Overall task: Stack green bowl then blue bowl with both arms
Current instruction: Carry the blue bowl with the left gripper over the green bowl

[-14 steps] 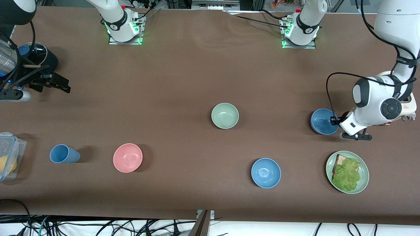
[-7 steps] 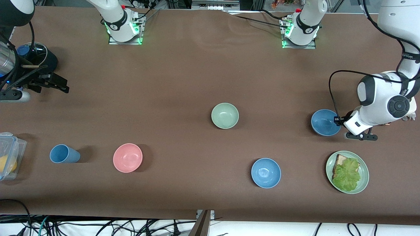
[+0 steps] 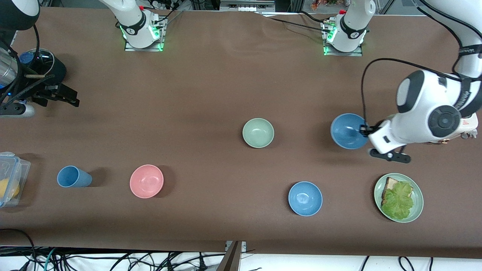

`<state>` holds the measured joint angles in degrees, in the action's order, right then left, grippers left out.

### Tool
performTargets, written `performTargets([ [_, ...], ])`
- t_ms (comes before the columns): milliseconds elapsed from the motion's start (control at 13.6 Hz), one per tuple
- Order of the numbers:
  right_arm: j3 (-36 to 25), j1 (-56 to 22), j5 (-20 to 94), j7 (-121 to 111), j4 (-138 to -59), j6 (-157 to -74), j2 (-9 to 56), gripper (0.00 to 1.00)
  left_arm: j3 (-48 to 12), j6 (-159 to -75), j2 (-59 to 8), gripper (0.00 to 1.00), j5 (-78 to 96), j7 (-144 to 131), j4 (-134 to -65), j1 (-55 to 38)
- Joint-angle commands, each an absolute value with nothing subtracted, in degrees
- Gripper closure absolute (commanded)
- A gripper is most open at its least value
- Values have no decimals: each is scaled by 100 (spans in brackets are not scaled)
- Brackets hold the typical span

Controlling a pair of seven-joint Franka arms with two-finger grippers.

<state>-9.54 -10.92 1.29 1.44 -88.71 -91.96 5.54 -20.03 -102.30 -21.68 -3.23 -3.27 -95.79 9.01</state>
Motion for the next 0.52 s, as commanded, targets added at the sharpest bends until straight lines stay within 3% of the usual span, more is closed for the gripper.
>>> performTargets([
  [0, -949, -1064, 141, 44, -8789, -9105, 554, 1, -2320, -10107, -2381, 100, 113, -1096, -9326, 574],
  [221, -941, -1072, 141, 35, -8789, -9106, 554, 1, -2303, -10177, -2820, 100, 71, -1677, -8974, -313],
  [442, -923, -1090, 132, 44, -8789, -9105, 554, 1, -2250, -10808, -3242, 100, 44, -2388, -8895, -956],
])
